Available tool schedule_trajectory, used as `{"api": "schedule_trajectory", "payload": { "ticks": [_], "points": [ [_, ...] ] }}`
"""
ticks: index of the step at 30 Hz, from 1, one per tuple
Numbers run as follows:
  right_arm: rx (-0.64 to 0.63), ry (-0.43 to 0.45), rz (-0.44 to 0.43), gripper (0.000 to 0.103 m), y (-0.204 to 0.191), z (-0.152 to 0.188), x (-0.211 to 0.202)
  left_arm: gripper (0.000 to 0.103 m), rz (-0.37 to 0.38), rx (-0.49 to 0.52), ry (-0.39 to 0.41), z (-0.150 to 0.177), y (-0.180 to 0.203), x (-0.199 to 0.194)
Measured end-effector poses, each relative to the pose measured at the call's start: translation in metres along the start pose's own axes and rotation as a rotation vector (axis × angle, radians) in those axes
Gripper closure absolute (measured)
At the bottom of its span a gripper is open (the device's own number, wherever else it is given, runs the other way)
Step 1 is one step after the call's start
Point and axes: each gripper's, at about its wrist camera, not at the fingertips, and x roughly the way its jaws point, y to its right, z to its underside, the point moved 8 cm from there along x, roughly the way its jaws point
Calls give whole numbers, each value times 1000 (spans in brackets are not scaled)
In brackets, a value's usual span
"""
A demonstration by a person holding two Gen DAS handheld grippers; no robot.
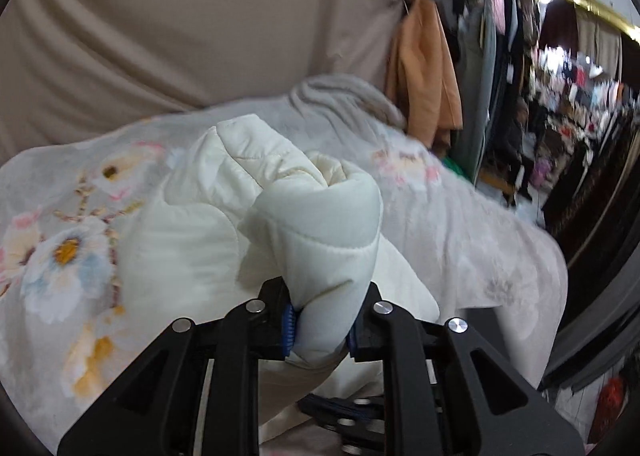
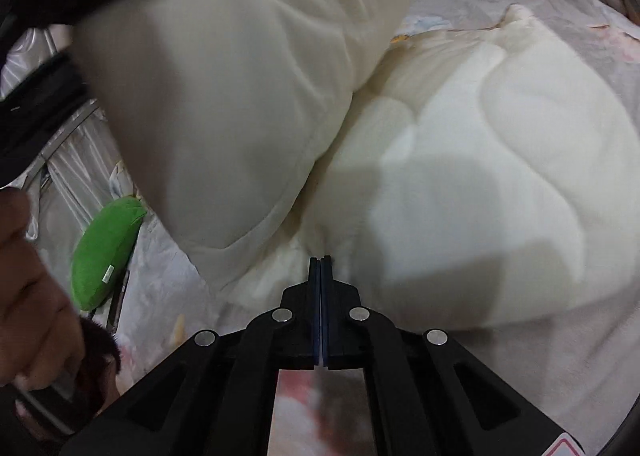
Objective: Fold large clothes
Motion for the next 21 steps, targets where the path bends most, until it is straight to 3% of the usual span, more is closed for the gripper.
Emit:
{"api": "schedule_trajectory", "payload": {
  "ticks": [8,15,19,21],
  "points": [
    [110,136,170,94,77,0,-90,84,-41,52,-102,25,29,57],
    [149,203,201,94,108,-6,-127,82,-100,86,-133,36,41,80],
    [154,202,206,94,112,-9,-136,73,-144,135,-110,42,49,79],
    [146,210,214,92,110,-11,-141,60,-140,150,-64,38,53,61]
  ]
}}
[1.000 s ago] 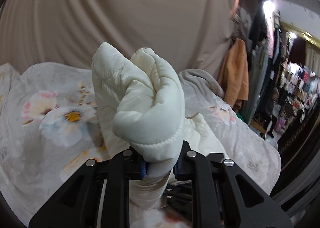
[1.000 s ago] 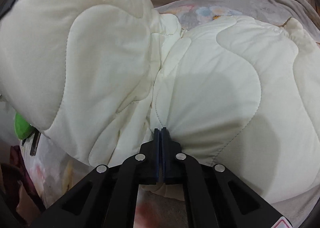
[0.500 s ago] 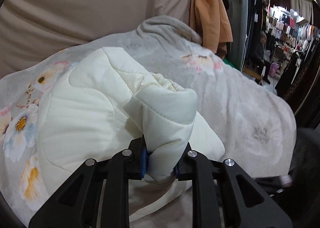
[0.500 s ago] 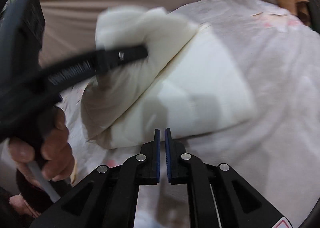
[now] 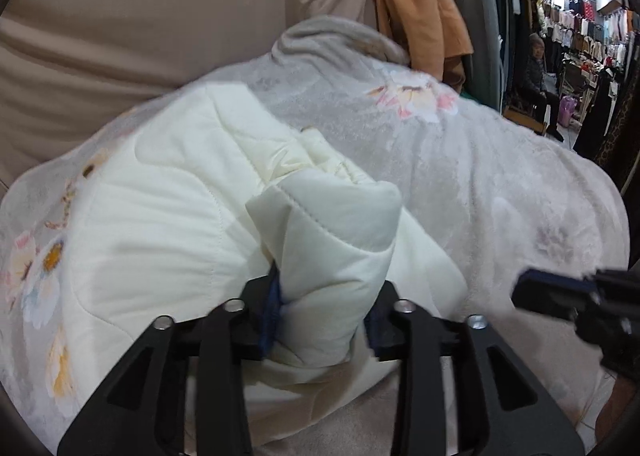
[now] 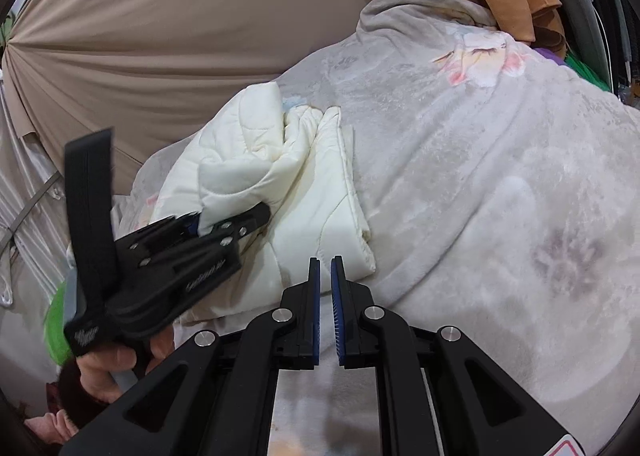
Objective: Fold large clothes
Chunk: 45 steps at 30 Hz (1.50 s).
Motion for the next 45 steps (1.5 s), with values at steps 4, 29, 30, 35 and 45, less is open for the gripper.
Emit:
{"api": "schedule_trajectory", "payload": {
  "ticks": [4,29,30,35,45],
  "points": [
    [-14,48,7,59,-2,-18,-16,42,56,-59,76,-5,-15,-53],
    [-152,145,-104,87,-59,-61,2,11,-117,-303,-100,94,-128,-45],
    [-100,91,-77,87,-36,-51,18,11,-122,-308,-116,97,-130,-39],
    [54,-51,-86,86,22,-9,66,11,-98,-330,-145,101,-125,-33],
    [14,-37,-50,85,17,-6,70,13,-151,-307,-96,91,-116,-69]
  ]
}}
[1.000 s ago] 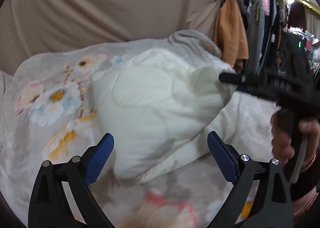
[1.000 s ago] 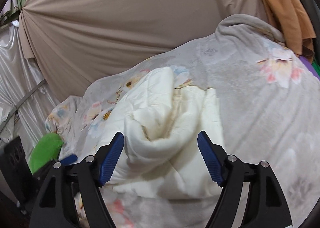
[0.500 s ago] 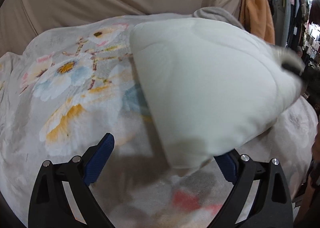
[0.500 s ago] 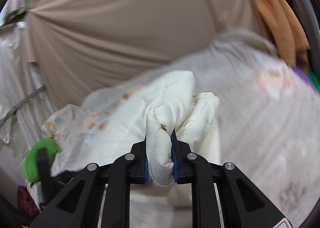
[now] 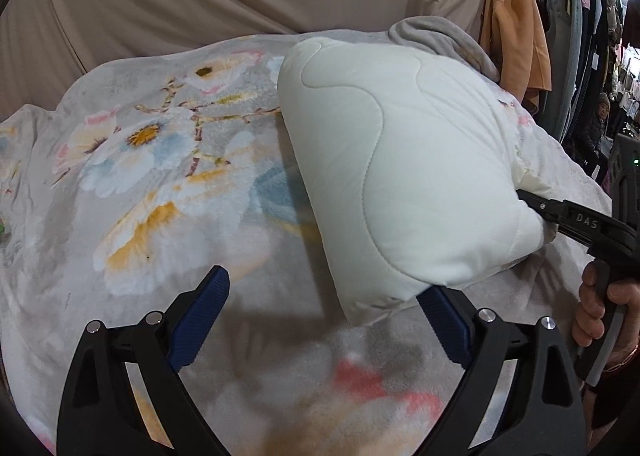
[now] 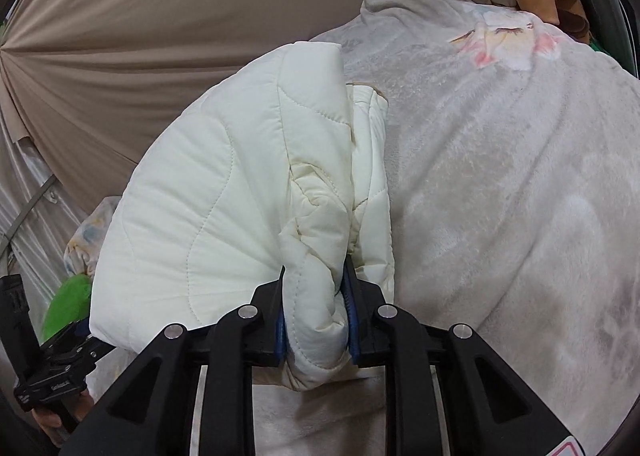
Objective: Fold large clothes
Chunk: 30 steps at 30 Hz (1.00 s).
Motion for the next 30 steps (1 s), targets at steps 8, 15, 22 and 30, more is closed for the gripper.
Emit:
{"api": "schedule_trajectory", "payload": {
  "ticks": [8,15,22,30],
  "points": [
    [8,5,-9,83,-2,5,-4,12,57,0,161,-34,10,-61],
    [8,8,-10,80,-1,2,-6,12,80,40,112,-78,39,-5],
    [18,53,-82,67,-8,-18,-40,13,49,-2,38,-70,34,48],
    [-24,114,-32,55,-27,-118,-35,13,43,-6,33,-69,35,47]
  ]
}}
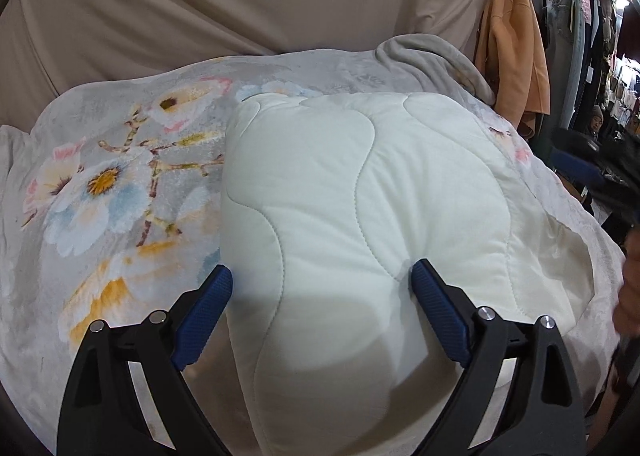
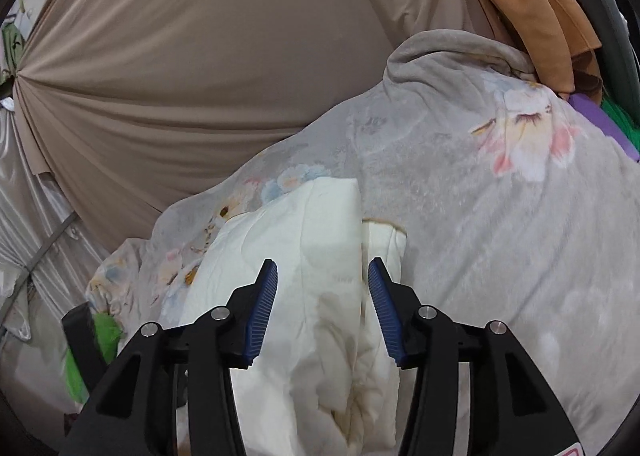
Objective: Fold large clothes
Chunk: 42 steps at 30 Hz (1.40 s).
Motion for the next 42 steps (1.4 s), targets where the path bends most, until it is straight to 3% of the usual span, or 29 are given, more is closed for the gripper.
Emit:
{"api": "schedule_trajectory", "payload": {
  "ticks": [5,9,12,13,16,18,20,22,23,25,27,32,36,42],
  "points": [
    [21,-116,40,55,1,-20,63,13,-10,11,2,0,2,-1],
    [-13,-233,107,57,7,-10,109,13,-10,18,10,-1,2,-2],
    [-85,-245,121,91,-1,-3,119,14,-1,6,6,-2,1,-3],
    [-110,-216,117,94,-8,-6,112,14,3,2,11,-3,0,-5],
    [-200,-15,10,95,-45,-29,61,14,2,5,42,-7,2,-14],
    [-216,52,-13,95,-53,-36,41,14,10,8,39,-7,5,-13],
    [-216,10,64,95,-36,-28,57,12,8,13,25,-3,6,-5],
    [-201,-133,171,87,0,0,104,8,32,6,32,-1,9,-1],
    [-183,-179,174,86,13,15,122,8,39,8,39,-2,11,-3],
    [-142,-184,161,85,26,27,131,8,5,33,29,-1,14,0],
    [-112,-162,154,84,26,20,118,8,-14,36,11,3,11,5],
    [-106,-23,101,84,-2,14,37,8,-10,10,2,5,3,5],
    [-187,-48,83,84,-24,52,-8,8,-20,14,6,6,3,5],
    [-220,-151,146,86,-12,106,-7,8,-24,16,4,10,5,4]
  ]
}}
